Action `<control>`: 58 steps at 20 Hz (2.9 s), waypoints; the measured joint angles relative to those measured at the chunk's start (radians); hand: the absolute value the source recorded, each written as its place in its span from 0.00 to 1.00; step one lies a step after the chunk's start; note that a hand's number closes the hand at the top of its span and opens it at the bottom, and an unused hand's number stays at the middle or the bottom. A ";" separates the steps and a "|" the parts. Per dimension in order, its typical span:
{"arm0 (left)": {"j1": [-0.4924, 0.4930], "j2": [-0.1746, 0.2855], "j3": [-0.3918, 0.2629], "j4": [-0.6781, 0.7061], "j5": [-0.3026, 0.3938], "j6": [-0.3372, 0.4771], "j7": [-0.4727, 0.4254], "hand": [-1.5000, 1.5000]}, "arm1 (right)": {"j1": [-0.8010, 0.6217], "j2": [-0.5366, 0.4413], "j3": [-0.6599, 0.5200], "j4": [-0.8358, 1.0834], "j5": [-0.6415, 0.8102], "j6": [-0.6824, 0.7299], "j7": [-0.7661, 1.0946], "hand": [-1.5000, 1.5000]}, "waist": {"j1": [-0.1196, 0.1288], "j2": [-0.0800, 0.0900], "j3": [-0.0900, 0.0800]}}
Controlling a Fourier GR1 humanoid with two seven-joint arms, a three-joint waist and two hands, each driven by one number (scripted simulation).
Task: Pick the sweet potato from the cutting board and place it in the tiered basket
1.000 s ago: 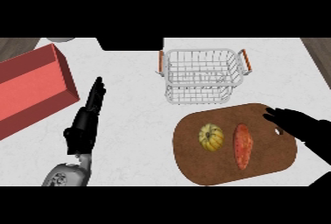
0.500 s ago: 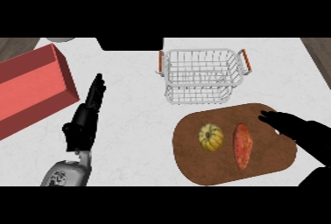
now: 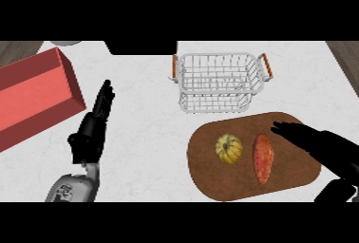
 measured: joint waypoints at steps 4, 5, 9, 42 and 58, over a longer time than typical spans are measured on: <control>-0.015 -0.001 0.023 0.009 0.003 -0.014 0.002 0.50 | -0.016 0.032 0.006 -0.014 0.010 0.038 0.031 0.00 | 0.000 0.000 0.000; -0.018 0.002 0.032 0.019 0.005 -0.022 -0.002 0.50 | -0.012 0.030 0.004 -0.007 0.017 0.034 0.021 0.00 | 0.000 0.000 0.000; 0.006 -0.007 0.028 -0.004 0.000 -0.029 -0.001 0.50 | -0.015 0.051 0.021 0.012 0.044 0.032 0.023 0.00 | 0.001 0.000 0.000; 0.030 -0.037 0.053 -0.011 -0.033 -0.061 -0.016 0.50 | -0.047 0.214 0.067 0.276 0.195 -0.283 -0.058 1.00 | 0.002 0.000 0.000; -0.021 -0.045 0.038 -0.001 -0.042 -0.068 0.011 0.50 | -0.156 0.424 0.490 0.251 0.512 -0.272 0.901 1.00 | 0.038 -0.013 -0.016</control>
